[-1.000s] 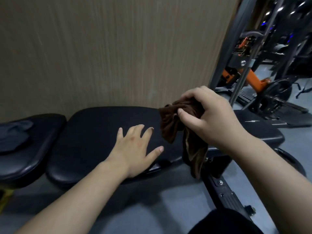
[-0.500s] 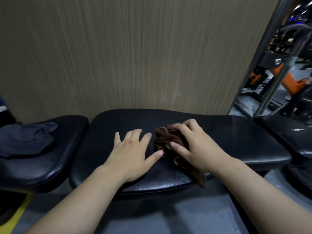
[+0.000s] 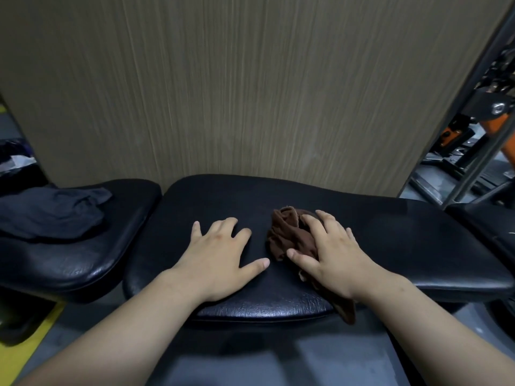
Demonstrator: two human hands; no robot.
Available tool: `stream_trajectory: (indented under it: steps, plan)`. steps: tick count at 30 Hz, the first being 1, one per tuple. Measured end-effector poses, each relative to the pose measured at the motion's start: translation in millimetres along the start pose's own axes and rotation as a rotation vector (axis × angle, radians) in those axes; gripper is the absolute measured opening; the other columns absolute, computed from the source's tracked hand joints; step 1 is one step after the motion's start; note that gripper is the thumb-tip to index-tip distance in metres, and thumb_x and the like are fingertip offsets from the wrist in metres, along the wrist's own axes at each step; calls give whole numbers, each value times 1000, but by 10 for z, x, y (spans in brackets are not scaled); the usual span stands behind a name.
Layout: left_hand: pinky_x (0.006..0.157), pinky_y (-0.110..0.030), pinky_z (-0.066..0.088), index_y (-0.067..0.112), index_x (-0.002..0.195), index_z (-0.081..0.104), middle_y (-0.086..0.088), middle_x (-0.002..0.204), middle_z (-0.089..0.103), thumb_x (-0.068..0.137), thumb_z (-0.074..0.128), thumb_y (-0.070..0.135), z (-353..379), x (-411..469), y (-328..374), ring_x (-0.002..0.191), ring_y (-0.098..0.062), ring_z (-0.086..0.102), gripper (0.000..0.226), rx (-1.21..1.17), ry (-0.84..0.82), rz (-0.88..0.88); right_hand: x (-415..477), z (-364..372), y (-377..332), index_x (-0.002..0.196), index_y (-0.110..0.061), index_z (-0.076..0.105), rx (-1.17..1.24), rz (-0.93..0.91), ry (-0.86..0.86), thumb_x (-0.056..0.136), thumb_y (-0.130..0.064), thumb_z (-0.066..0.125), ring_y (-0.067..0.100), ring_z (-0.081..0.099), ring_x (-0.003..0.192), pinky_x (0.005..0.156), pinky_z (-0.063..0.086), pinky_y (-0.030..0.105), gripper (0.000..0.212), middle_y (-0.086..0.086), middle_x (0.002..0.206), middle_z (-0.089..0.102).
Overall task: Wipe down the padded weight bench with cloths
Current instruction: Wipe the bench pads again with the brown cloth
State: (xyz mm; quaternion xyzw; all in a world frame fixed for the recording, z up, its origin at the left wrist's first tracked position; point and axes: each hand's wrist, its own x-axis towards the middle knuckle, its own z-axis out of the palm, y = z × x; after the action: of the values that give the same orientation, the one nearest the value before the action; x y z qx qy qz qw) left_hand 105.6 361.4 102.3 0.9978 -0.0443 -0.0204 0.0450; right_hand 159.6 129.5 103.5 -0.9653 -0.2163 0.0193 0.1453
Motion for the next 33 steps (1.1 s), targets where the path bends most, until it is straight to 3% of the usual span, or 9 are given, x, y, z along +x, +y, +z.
stream_trajectory:
  steps: [4, 7, 10, 14, 19, 22, 26, 30, 33]
  plan:
    - [119, -61, 11, 31, 150, 29, -3, 160, 19, 87, 26, 79, 4, -47, -20, 148, -20, 16, 80, -3, -10, -2, -79, -108, 4, 154, -37, 13, 135, -32, 70, 73, -86, 37, 14, 4, 151, 123, 5, 52, 98, -5, 164, 4]
    - [120, -61, 9, 31, 150, 29, -2, 161, 19, 88, 28, 78, -16, -114, -70, 149, -19, 14, 78, -13, -3, -6, -138, -183, -107, 149, -47, 30, 370, -39, 247, 81, -83, 36, 9, 18, 148, 121, 22, 45, 77, -14, 160, 18]
    - [120, -60, 8, 30, 150, 29, -2, 161, 18, 90, 28, 76, -22, -181, -137, 149, -19, 13, 76, -16, 0, -15, -130, -173, -271, 136, -47, 54, 478, -26, 363, 85, -71, 39, 7, 22, 147, 120, 25, 41, 57, -15, 157, 31]
    - [120, -60, 9, 30, 150, 28, -2, 161, 18, 90, 28, 75, -13, -265, -233, 149, -19, 12, 76, -16, -9, -30, -62, -82, -347, 139, -48, 49, 318, -53, 262, 95, -49, 55, 15, 13, 151, 121, 19, 50, 45, -10, 162, 24]
    - [120, -60, 9, 30, 151, 26, -2, 162, 17, 91, 28, 74, -28, -344, -324, 149, -18, 12, 75, -19, -19, -41, 23, -51, -282, 153, -37, 28, -23, 71, 43, 99, -56, 39, 17, 1, 153, 120, 13, 56, 58, -13, 165, 12]
    - [120, -59, 9, 30, 151, 26, -1, 162, 18, 91, 28, 74, -31, -361, -357, 149, -19, 13, 74, -28, -25, -41, 63, -74, -173, 149, -34, 38, 41, 113, 74, 97, -55, 45, 22, 19, 150, 118, 26, 46, 57, -7, 161, 29]
    - [120, -59, 10, 30, 150, 28, 0, 161, 19, 92, 28, 73, -52, -347, -335, 149, -19, 14, 72, -40, -21, -25, 24, -77, -138, 138, -32, 45, 215, 85, 255, 91, -38, 63, 20, 51, 127, 97, 43, 33, 51, -4, 134, 57]
    - [120, -59, 10, 30, 151, 26, 0, 161, 18, 92, 29, 72, -70, -318, -268, 149, -18, 13, 72, -44, -22, 0, -33, -96, -163, 151, -48, 25, 86, -40, 192, 95, -29, 58, 23, 8, 153, 119, 20, 57, 67, -4, 166, 10]
    - [121, -59, 9, 30, 152, 25, 1, 162, 18, 92, 29, 72, -90, -278, -194, 149, -17, 13, 73, -62, -20, 21, -84, -82, -152, 152, -52, 17, -99, -4, -14, 94, -54, 49, 24, -8, 153, 120, 10, 60, 66, -11, 166, -6]
